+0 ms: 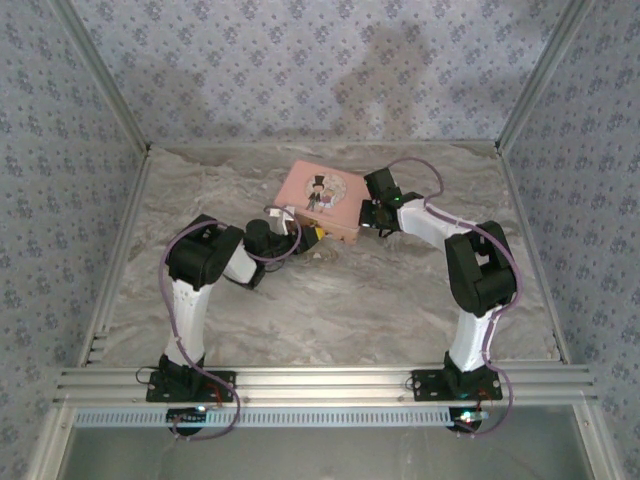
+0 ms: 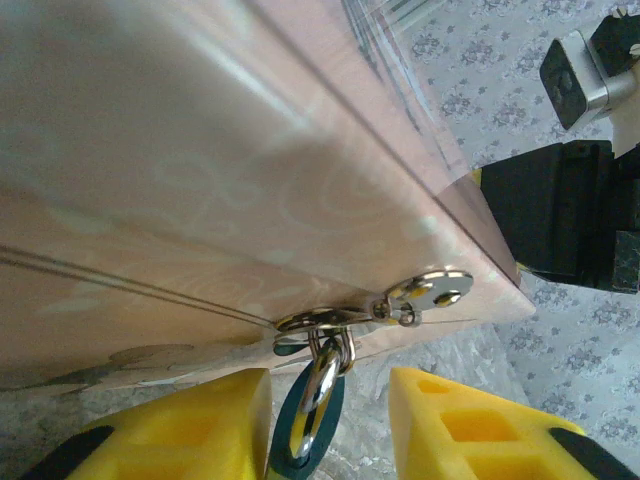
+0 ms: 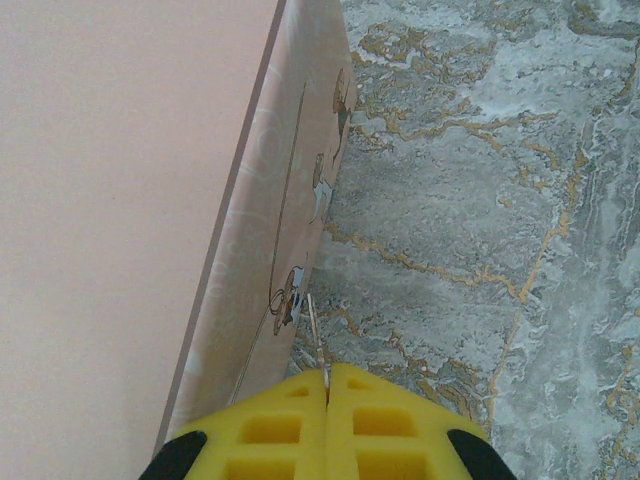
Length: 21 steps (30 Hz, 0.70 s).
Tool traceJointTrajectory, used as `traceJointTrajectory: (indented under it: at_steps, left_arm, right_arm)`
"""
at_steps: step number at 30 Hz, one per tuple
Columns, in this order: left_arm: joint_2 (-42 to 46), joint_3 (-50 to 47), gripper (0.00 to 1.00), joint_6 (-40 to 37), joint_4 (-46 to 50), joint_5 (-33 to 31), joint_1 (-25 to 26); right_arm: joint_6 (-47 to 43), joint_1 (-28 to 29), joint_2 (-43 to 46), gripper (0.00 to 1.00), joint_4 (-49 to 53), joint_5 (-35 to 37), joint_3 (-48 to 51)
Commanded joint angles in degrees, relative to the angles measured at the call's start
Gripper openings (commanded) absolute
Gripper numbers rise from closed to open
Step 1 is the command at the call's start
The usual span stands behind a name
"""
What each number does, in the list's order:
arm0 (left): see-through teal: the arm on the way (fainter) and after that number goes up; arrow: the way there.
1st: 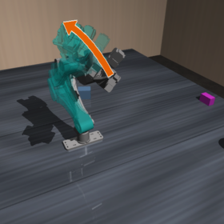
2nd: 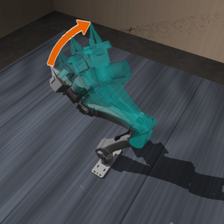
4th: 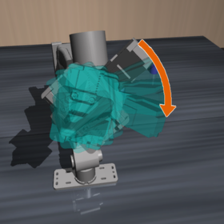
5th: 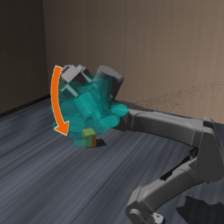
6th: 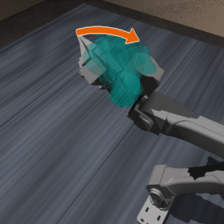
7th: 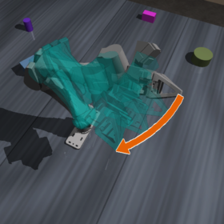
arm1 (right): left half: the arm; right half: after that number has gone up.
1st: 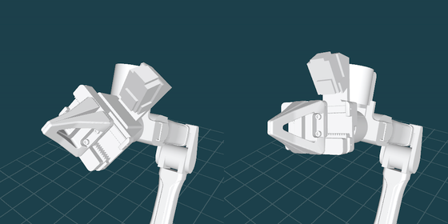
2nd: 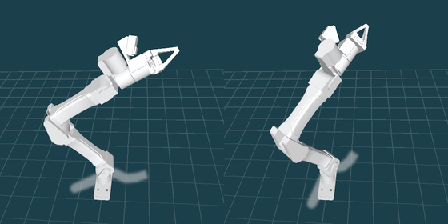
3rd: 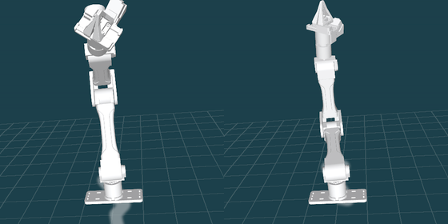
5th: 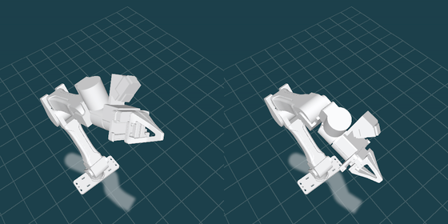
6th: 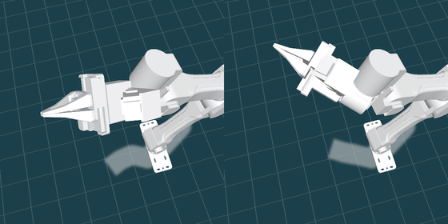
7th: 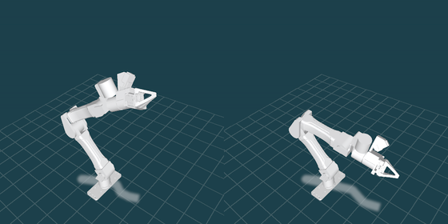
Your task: Unlock the padlock with the key
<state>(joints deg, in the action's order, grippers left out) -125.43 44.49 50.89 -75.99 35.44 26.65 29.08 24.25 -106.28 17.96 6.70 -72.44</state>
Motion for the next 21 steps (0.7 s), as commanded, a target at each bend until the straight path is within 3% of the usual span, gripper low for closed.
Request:
traceJointTrajectory:
  at_steps: [1,7,16,18,20,21]
  left_arm:
    - [-0.2,0.7,0.33,-0.4,3.6,1.7,-0.2]
    - [-0.2,1.2,0.21,-0.7,5.0,2.3,-0.3]
    - [1.3,2.0,0.12,-0.1,7.4,2.9,-0.6]
    - [1.7,2.3,0.15,0.0,8.8,3.3,-0.9]
    - [1.9,2.7,0.29,0.5,10.3,3.3,-1.2]
    - [1.9,3.0,0.30,0.3,10.9,3.7,-1.3]
  right_arm:
    - [0.2,0.6,1.2,0.00,0.0,0.2,0.9]
    - [0.2,0.6,1.7,0.00,-0.1,0.2,1.4]
    - [0.0,0.0,4.6,0.00,-1.1,0.0,3.6]
    - [-0.2,0.0,5.3,0.00,-1.2,0.1,5.4]
    - [-0.3,0.0,5.7,0.00,-1.3,0.1,6.0]
    - [-0.3,0.0,5.8,0.00,-1.4,0.0,6.1]
